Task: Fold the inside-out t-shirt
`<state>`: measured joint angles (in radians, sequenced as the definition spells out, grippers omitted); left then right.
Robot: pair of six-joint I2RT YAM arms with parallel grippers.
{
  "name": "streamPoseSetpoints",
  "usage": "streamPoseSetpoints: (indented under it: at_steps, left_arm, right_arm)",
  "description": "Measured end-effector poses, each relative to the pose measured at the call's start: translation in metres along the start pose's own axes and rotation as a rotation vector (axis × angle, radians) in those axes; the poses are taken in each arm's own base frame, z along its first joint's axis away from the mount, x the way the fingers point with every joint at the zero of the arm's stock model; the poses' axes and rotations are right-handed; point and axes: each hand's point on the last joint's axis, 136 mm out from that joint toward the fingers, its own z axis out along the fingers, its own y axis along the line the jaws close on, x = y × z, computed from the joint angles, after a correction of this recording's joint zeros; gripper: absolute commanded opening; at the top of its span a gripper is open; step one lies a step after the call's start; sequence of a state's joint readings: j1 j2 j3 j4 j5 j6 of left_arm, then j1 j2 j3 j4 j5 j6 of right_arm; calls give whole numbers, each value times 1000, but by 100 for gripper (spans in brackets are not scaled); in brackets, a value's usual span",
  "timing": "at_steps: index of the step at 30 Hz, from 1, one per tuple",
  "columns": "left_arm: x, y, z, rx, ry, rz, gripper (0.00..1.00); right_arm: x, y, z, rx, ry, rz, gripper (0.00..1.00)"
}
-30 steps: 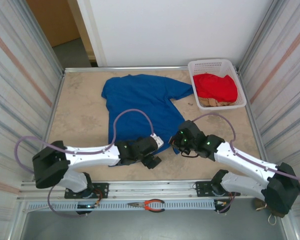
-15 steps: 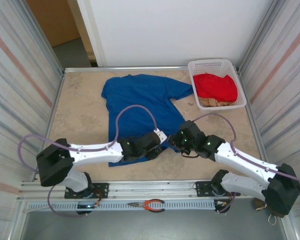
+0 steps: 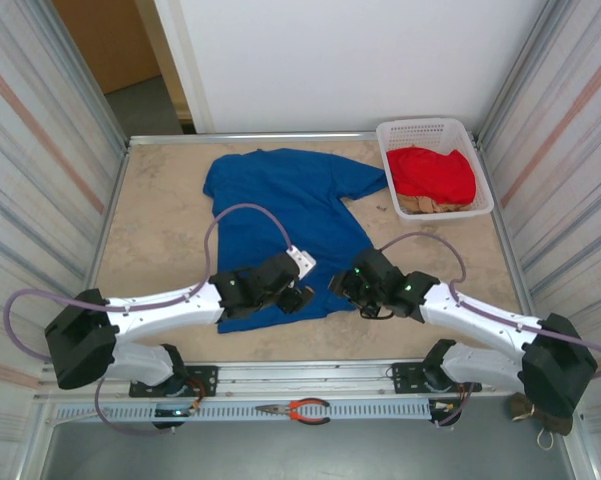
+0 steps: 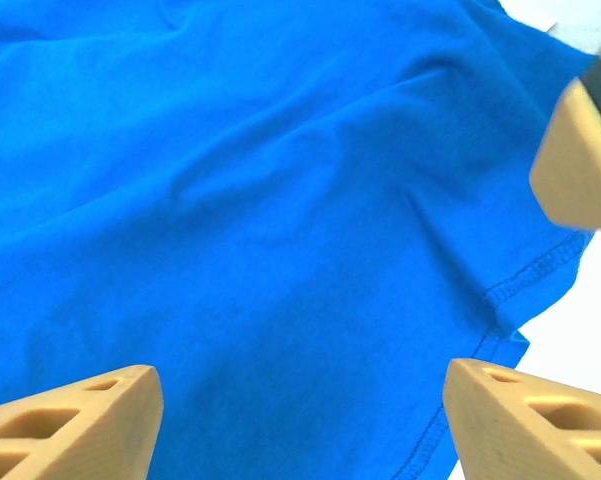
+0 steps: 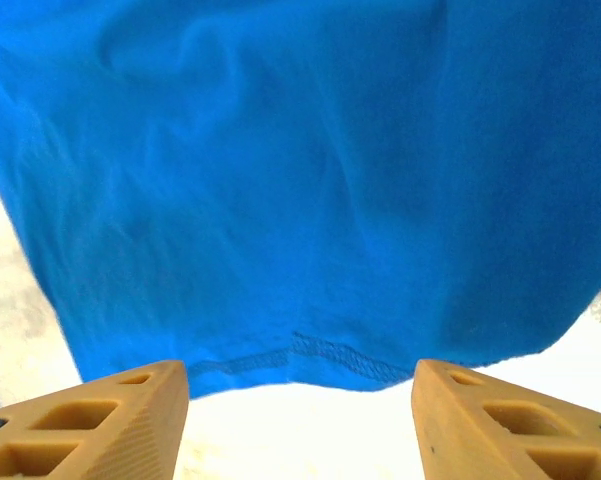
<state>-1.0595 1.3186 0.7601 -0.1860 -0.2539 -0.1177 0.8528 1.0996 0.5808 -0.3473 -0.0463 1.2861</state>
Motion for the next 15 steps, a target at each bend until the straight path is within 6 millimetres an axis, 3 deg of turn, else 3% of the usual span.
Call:
streamPoseSetpoints:
  at_steps: [6, 15]
  left_arm:
    - [6, 14, -7, -50, -2, -56, 83]
    - [3, 53, -32, -142, -74, -192, 84]
  right_arm:
    - [33, -2, 14, 39, 60, -49, 66]
    - [34, -10, 34, 97, 67, -33, 64]
